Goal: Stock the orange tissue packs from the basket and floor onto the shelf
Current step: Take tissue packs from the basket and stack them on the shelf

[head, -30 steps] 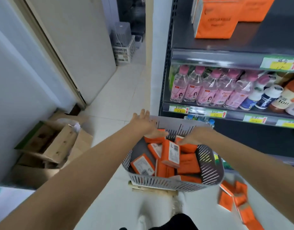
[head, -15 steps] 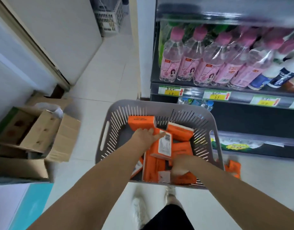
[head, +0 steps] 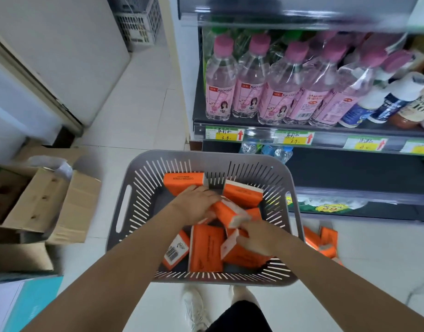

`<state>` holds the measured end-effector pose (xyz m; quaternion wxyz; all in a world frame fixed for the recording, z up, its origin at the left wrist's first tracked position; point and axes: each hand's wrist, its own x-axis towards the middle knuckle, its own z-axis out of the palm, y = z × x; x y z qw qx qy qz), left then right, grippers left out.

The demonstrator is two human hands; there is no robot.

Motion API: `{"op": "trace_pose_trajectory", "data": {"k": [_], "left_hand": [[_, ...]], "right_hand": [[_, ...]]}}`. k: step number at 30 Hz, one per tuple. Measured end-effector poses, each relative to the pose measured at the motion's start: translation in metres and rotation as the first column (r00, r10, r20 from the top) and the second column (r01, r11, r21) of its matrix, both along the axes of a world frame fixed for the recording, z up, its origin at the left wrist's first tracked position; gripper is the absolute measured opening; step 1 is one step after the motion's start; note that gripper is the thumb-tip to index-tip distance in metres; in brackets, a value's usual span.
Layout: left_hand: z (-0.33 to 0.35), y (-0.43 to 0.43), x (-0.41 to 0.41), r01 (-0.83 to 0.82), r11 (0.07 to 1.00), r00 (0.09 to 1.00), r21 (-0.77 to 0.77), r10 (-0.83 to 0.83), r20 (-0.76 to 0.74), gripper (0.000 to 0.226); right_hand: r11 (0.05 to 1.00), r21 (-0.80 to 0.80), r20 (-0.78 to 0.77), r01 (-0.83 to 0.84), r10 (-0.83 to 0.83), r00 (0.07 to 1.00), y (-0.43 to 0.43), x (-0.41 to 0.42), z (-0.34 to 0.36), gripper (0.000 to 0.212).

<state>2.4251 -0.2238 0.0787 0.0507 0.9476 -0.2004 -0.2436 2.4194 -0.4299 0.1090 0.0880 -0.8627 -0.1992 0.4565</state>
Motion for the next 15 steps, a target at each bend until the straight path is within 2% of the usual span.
{"op": "trace_pose_trajectory", "data": {"k": [3,6,10,12,15], "left_hand": [[0.005,0.002,0.004,-0.269,0.949,0.96,-0.165,0.251,-0.127,0.042],[0.009,0.001,0.006,-0.5,0.831,0.854,-0.244,0.428,-0.295,0.039],[0.019,0.006,0.006,-0.539,0.825,0.809,-0.169,0.451,-0.377,0.047],[0.033,0.01,0.007,-0.511,0.852,0.805,-0.112,0.428,-0.412,0.045],[0.072,0.015,0.007,-0.503,0.853,0.821,-0.139,0.421,-0.385,0.043]], "right_hand": [[1.0,0.003,-0.126,-0.007,0.007,0.992,-0.001,-0.009,-0.009,0.052],[0.991,-0.063,-0.06,-0.12,0.117,0.991,0.0,-0.014,-0.022,0.051],[0.996,-0.072,-0.044,-0.06,0.057,0.997,-0.001,-0.005,-0.02,0.057],[1.0,-0.002,-0.05,0.005,-0.005,0.999,-0.001,0.005,-0.009,0.05],[0.991,0.09,-0.028,0.096,-0.094,0.995,-0.001,0.021,0.024,0.044]]}}
